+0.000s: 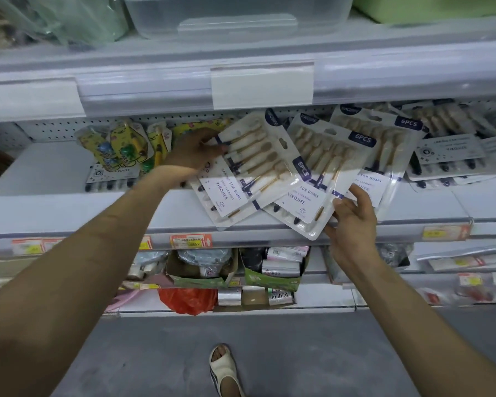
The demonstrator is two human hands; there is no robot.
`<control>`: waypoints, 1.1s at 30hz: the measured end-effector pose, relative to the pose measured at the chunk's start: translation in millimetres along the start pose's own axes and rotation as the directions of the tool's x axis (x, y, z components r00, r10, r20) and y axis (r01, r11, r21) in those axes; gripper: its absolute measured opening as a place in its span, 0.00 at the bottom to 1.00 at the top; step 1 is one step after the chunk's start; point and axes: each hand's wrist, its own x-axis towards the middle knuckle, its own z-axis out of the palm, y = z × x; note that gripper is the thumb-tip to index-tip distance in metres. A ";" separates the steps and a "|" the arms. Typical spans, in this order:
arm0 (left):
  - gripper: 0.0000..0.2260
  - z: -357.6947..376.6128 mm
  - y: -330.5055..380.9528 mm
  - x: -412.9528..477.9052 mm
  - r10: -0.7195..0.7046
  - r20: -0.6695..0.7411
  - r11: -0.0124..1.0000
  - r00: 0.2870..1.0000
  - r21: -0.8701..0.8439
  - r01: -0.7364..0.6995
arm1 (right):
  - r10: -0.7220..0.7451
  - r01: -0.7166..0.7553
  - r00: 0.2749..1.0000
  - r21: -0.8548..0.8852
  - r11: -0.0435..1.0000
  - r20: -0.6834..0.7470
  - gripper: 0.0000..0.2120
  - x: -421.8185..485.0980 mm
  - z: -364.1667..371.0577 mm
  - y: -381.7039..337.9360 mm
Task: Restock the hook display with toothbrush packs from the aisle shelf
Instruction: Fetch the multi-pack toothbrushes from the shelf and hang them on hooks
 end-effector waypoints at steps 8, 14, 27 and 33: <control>0.06 -23.6 -7.2 -19.8 -0.040 -0.103 0.965 0.994 -0.262 0.011 | -0.004 0.001 0.998 -0.036 0.999 -0.069 0.19 1.6 4.3 -6.6; 0.10 -15.1 -1.8 -25.3 -0.119 -0.218 0.965 0.969 -0.253 0.062 | -0.026 0.027 0.985 0.002 1.000 -0.169 0.19 6.1 -1.1 -9.0; 0.05 67.5 64.2 -68.1 -0.315 -0.247 0.761 0.917 -0.642 0.089 | -0.160 0.192 0.908 0.046 0.980 -0.386 0.20 -16.0 -106.1 -70.9; 0.09 154.1 135.6 -112.1 -0.399 -0.186 0.624 0.898 -0.773 0.117 | -0.201 0.200 0.911 -0.040 0.979 -0.361 0.21 -27.1 -226.9 -113.4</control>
